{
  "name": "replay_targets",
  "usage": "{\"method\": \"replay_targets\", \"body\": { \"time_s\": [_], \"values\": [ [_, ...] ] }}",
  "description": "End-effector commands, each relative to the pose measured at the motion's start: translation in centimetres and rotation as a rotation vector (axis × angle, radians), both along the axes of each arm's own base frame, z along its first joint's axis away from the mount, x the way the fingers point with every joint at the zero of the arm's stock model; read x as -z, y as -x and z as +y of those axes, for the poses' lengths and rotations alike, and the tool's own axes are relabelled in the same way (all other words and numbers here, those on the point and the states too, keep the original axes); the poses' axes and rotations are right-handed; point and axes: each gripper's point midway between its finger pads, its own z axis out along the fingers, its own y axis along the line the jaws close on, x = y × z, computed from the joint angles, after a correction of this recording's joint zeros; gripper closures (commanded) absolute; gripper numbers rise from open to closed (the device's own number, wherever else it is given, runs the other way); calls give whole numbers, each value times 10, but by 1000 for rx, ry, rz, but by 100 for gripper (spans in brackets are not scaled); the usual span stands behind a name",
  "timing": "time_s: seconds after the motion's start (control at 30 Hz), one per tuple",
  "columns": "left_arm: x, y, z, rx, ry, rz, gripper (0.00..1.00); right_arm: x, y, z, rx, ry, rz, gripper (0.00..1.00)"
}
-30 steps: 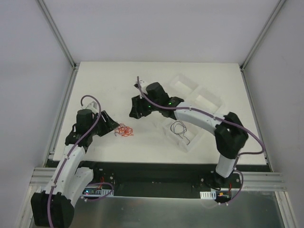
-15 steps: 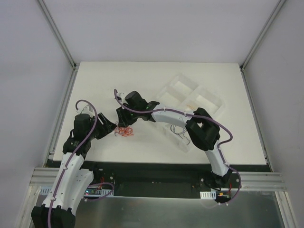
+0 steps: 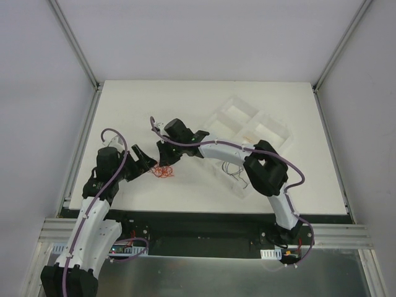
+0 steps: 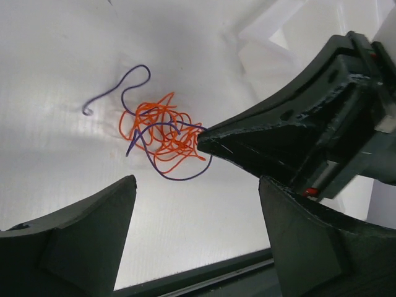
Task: Untangle the cables
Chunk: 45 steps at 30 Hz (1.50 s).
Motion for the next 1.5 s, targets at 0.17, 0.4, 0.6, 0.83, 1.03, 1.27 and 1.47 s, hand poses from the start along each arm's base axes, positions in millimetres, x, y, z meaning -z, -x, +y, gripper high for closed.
{"method": "replay_targets", "body": {
  "time_s": [0.17, 0.4, 0.6, 0.83, 1.03, 1.27, 1.47],
  "values": [
    [13, -5, -34, 155, 139, 98, 18, -122, 28, -12, -1, -298, 76, 100],
    [-3, -16, -41, 170, 179, 54, 4, -149, 44, -14, -26, -362, 111, 100],
    [17, -25, -35, 108, 169, 120, 4, -193, 53, -16, -31, -428, 114, 100],
    [11, -31, -24, 69, 108, 34, 8, -237, 41, -71, 102, -334, -133, 99],
    [17, -28, -23, 93, 96, 68, 7, -294, 63, -129, 108, -427, -270, 100],
    [4, -32, -31, 157, 113, 37, 10, -304, 64, -185, 136, -378, -408, 100],
    [-20, -31, -50, 277, 192, -5, 9, -287, 61, -225, 155, -323, -499, 100]
  ]
}}
